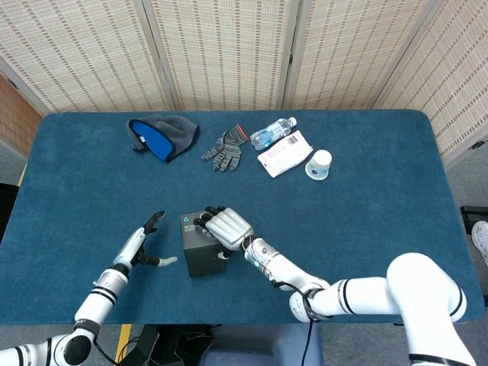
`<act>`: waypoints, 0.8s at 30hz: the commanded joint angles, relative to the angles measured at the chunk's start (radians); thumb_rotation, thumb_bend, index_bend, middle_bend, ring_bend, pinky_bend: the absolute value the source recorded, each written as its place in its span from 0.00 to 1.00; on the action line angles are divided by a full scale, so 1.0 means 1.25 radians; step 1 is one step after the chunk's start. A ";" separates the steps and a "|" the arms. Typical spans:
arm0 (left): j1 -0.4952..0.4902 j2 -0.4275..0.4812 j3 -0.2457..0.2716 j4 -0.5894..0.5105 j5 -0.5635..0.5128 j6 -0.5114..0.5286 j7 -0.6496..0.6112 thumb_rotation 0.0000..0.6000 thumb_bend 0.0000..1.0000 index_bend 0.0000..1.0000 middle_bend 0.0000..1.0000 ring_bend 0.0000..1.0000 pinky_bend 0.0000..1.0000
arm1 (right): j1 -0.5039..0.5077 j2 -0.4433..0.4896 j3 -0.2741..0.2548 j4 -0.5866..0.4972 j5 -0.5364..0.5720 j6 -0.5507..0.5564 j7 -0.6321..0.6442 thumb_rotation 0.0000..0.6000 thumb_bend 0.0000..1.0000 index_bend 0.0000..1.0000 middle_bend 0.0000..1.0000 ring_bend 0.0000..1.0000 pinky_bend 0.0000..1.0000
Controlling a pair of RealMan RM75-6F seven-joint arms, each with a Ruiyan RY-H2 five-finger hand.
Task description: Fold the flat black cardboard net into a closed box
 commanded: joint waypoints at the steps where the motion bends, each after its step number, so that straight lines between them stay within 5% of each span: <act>1: 0.002 0.004 -0.003 -0.002 -0.001 -0.001 -0.004 1.00 0.02 0.00 0.00 0.00 0.11 | -0.002 -0.018 0.001 0.007 -0.006 0.025 -0.019 1.00 0.10 0.18 0.25 0.16 0.21; 24: -0.021 0.070 0.033 -0.006 0.022 -0.099 0.021 1.00 0.02 0.00 0.00 0.00 0.11 | -0.056 -0.118 0.001 0.062 -0.101 0.137 -0.083 1.00 0.14 0.29 0.30 0.20 0.25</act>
